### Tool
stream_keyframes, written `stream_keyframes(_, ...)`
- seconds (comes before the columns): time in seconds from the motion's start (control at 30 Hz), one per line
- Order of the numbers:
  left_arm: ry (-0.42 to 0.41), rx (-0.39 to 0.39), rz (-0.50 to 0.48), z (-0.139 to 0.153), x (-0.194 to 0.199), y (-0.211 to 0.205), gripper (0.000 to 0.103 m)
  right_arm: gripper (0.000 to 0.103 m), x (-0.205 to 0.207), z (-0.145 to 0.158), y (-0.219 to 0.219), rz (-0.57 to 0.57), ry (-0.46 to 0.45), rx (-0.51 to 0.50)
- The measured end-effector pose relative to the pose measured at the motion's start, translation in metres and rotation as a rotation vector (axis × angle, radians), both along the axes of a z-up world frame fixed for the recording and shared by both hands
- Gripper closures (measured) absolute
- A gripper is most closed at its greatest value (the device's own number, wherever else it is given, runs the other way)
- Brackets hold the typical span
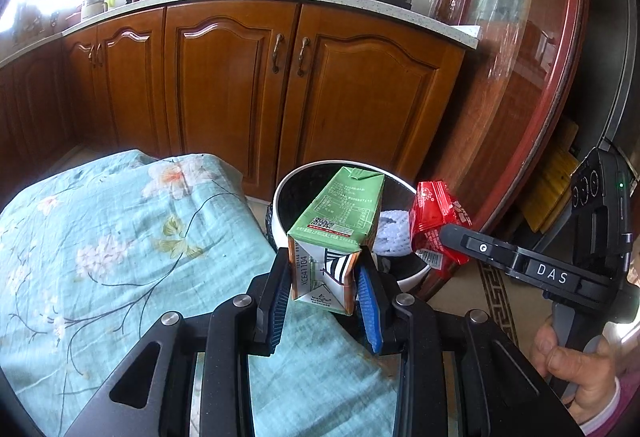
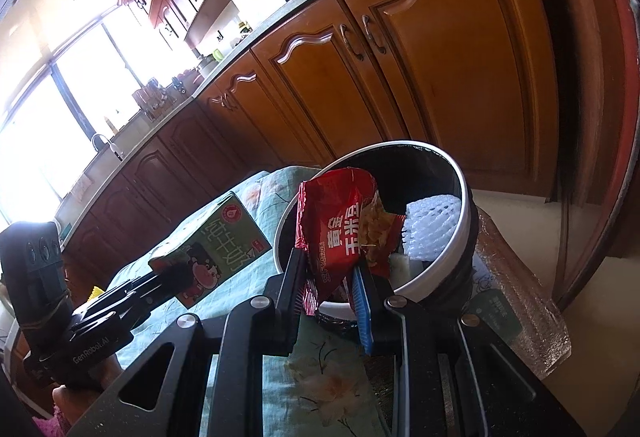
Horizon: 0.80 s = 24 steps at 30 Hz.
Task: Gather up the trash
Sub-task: 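Carry the green carton and red wrapper over the bin, then open both tools to drop the carton and red wrapper into the bin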
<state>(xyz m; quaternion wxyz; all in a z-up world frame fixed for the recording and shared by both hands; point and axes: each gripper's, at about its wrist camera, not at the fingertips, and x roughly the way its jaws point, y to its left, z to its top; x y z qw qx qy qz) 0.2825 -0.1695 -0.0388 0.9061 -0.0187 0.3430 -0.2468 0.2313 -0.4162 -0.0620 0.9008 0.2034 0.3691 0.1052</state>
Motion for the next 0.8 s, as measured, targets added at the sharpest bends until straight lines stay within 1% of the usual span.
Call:
stream_keyframes(0.2,0.011,-0.006,0.0,-0.001,0.011,-0.006,0.073,0.08,0.01,-0.001,-0.003,0.002,0.006,-0.016)
stream_keyframes(0.8,0.017,0.058,-0.021,-0.008,0.051,-0.05,0.073,0.08,0.039,-0.007,-0.017,-0.009,0.054,-0.065)
